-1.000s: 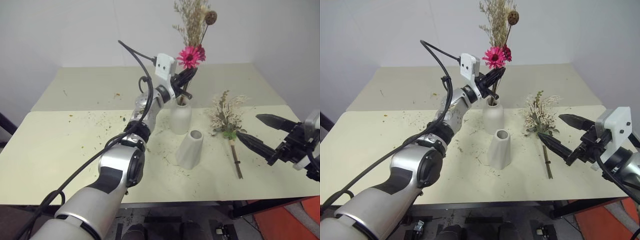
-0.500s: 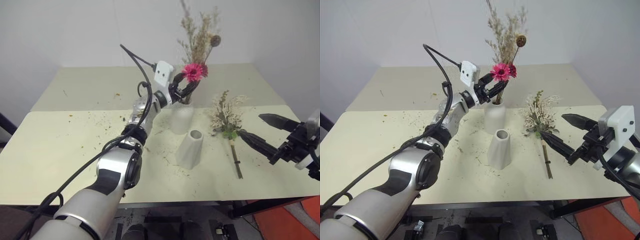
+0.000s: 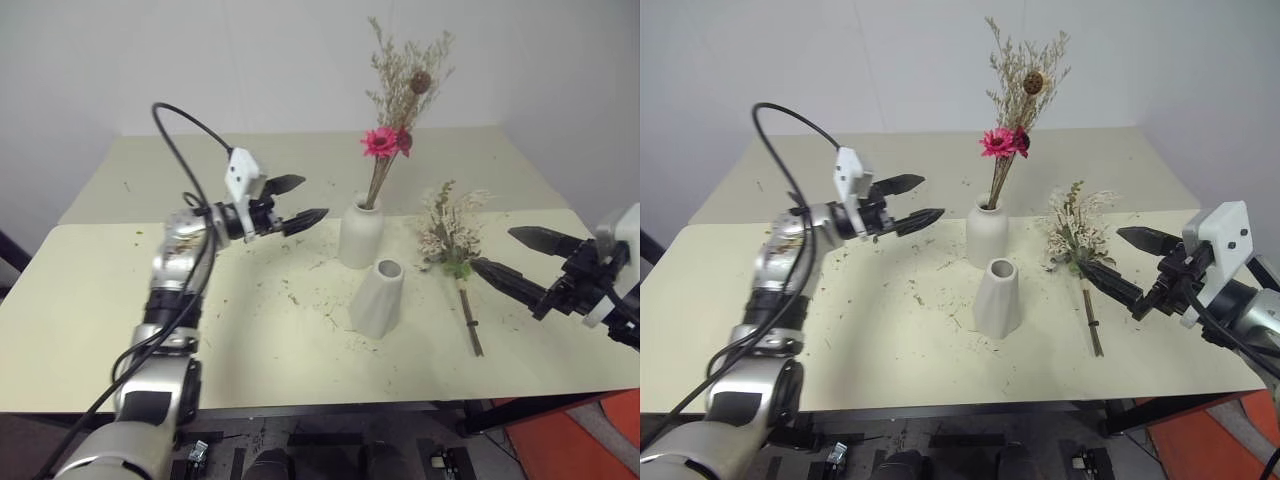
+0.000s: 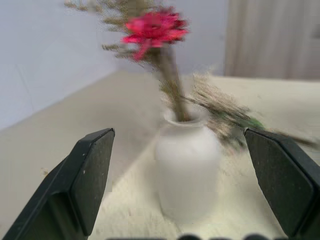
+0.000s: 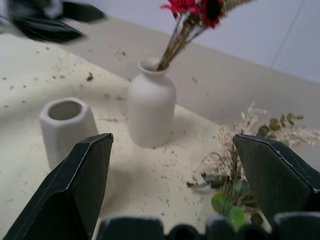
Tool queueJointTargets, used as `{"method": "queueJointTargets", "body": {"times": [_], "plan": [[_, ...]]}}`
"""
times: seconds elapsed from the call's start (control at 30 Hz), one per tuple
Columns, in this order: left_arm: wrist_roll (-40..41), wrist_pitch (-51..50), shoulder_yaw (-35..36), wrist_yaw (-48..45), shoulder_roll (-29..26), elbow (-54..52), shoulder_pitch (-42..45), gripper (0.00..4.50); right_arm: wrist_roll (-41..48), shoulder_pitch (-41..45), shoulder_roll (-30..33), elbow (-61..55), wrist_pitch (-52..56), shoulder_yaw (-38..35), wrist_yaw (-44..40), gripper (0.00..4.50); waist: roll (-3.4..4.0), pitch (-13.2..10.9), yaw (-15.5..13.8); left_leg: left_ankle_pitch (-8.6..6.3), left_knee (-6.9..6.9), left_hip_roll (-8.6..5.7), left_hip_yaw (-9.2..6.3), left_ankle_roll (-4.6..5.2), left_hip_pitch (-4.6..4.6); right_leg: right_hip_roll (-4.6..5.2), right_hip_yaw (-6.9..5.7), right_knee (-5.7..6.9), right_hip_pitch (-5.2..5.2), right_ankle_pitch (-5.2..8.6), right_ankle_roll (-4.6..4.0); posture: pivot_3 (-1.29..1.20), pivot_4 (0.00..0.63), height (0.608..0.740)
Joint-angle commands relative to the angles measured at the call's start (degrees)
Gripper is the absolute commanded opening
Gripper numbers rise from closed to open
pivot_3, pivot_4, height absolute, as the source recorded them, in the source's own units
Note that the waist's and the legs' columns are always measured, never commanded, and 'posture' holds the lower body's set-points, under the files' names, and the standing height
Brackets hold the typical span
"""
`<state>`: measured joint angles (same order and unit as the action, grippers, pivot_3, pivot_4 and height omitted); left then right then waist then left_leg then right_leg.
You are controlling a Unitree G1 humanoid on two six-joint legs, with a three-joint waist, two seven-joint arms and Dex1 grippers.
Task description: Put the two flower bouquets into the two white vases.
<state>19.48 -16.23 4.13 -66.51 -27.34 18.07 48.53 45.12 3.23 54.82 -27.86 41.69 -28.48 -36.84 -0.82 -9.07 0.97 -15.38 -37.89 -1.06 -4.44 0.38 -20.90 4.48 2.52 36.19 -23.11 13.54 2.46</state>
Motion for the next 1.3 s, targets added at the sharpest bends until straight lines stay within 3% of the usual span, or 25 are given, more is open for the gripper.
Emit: {"method": "queueJointTargets", "body": {"times": [0.03, 0.17, 0.53, 0.77, 1.17, 1.2, 1.3], "plan": [[6.3, -4.5, 1.7, -7.8, -6.2, -7.8, -0.9, 4.49, -3.4, 4.0, 2.8, 4.6, 5.0, 5.3, 2.2, 4.5, 0.01, 0.0, -0.1, 0.0, -0.02, 0.0, 0.0, 0.0, 0.02, 0.0, 0.0, -0.05, 0.01, 0.0, 0.0, 0.0, 0.15, 0.74], [9.8, -5.9, 2.6, -12.5, -11.6, -11.7, -3.9, 4.49, -6.1, 12.0, 3.4, 11.1, 10.9, 13.6, 3.1, 4.5, 0.07, 0.0, 0.0, 0.0, -0.02, 0.01, 0.04, 0.0, 0.1, 0.0, 0.01, -0.12, 0.05, 0.02, -0.03, 0.0, 0.15, 0.74], [15.1, -8.1, 5.2, -20.7, -22.9, -18.3, -11.9, 4.49, -19.4, 40.0, -2.1, 39.4, 22.7, 34.9, 1.8, 4.5, 0.09, 0.0, 1.4, 0.0, 0.01, 0.04, 0.07, 0.01, 0.02, 0.0, 0.03, -0.12, -0.08, 0.02, -0.06, 0.0, 0.15, 0.74], [16.9, -9.4, 6.8, -19.1, -24.6, -21.1, -14.8, 4.49, -24.8, 45.4, -4.7, 45.4, 22.1, 42.3, -4.5, 4.5, 0.1, 0.1, 1.5, -0.02, 0.03, 0.05, 0.03, 0.03, -0.12, 0.0, -0.04, -0.06, -0.14, 0.02, -0.06, 0.0, 0.15, 0.74], [18.2, -9.3, 7.8, -17.7, -25.8, -22.6, -17.3, 4.5, -29.6, 44.8, -7.2, 47.3, 21.6, 39.8, -4.2, 0.47, 0.11, 0.1, 1.5, -0.02, 0.03, 0.05, 0.03, 0.03, -0.12, 0.0, -0.03, -0.06, -0.19, 0.02, -0.07, 0.0, 0.15, 0.74], [18.1, -9.2, 7.7, -17.7, -25.7, -22.5, -17.3, 4.5, -29.6, 45.4, -7.8, 48.1, 22.3, 38.0, -2.7, 0.23, 0.11, 0.1, 1.5, -0.02, 0.03, 0.05, 0.03, 0.03, -0.12, -0.01, -0.03, -0.06, -0.19, 0.02, -0.07, 0.0, 0.15, 0.74], [18.4, -9.4, 7.5, -17.6, -25.5, -22.6, -17.1, 4.5, -28.6, 45.7, -9.6, 48.6, 21.4, 30.5, 1.9, 0.22, 0.11, 0.1, 1.5, -0.02, 0.03, 0.05, 0.03, 0.03, -0.12, 0.0, -0.03, -0.04, -0.19, 0.01, -0.07, 0.0, 0.15, 0.74]]}}
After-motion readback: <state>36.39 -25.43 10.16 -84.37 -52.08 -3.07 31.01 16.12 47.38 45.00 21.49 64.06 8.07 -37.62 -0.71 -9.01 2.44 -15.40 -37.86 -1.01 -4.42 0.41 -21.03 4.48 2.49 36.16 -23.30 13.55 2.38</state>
